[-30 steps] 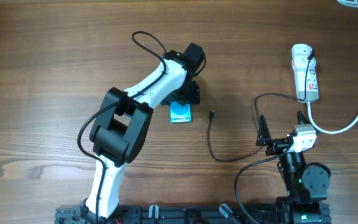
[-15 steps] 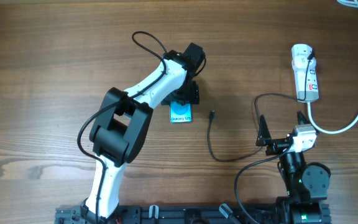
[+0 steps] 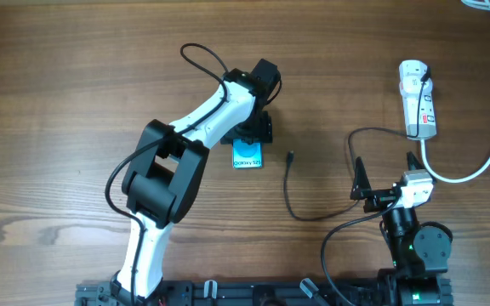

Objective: Plug charger to phone and switch on socket
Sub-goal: 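Lift the phone with the left gripper and tilt it upright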

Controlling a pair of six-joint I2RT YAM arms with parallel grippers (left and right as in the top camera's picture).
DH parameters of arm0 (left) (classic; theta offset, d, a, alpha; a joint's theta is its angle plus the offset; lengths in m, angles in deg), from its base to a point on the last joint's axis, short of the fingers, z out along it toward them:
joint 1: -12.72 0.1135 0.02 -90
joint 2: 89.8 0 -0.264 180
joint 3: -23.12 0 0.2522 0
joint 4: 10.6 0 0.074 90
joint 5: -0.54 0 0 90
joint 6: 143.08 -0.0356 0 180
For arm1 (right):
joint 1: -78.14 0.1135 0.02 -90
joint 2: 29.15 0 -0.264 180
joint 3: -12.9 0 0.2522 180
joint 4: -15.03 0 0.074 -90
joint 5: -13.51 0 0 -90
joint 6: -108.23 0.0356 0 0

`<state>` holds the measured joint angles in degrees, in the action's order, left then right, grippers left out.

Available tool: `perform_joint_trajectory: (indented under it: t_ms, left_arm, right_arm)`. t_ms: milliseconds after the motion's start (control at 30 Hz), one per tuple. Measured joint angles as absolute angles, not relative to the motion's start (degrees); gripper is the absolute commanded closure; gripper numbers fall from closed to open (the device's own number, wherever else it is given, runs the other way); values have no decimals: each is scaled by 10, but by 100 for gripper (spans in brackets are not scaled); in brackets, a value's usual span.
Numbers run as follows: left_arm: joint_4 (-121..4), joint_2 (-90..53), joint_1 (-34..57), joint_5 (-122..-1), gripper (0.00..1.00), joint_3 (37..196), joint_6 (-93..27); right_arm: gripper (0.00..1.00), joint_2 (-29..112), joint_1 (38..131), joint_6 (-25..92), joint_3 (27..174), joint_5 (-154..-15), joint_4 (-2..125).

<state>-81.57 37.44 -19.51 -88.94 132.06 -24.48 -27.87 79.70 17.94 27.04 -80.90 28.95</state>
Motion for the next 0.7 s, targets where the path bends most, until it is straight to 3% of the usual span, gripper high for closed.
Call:
perform_joint_trajectory:
  t_ms: [433, 700]
  left_arm:
    - [-841, 326, -145, -758, 26, 1304, -245]
    - [-849, 300, -107, -586, 32, 1304, -244]
  right_arm:
    - [0, -279, 797, 180, 270, -809, 290]
    - [0, -279, 797, 180, 270, -809, 290]
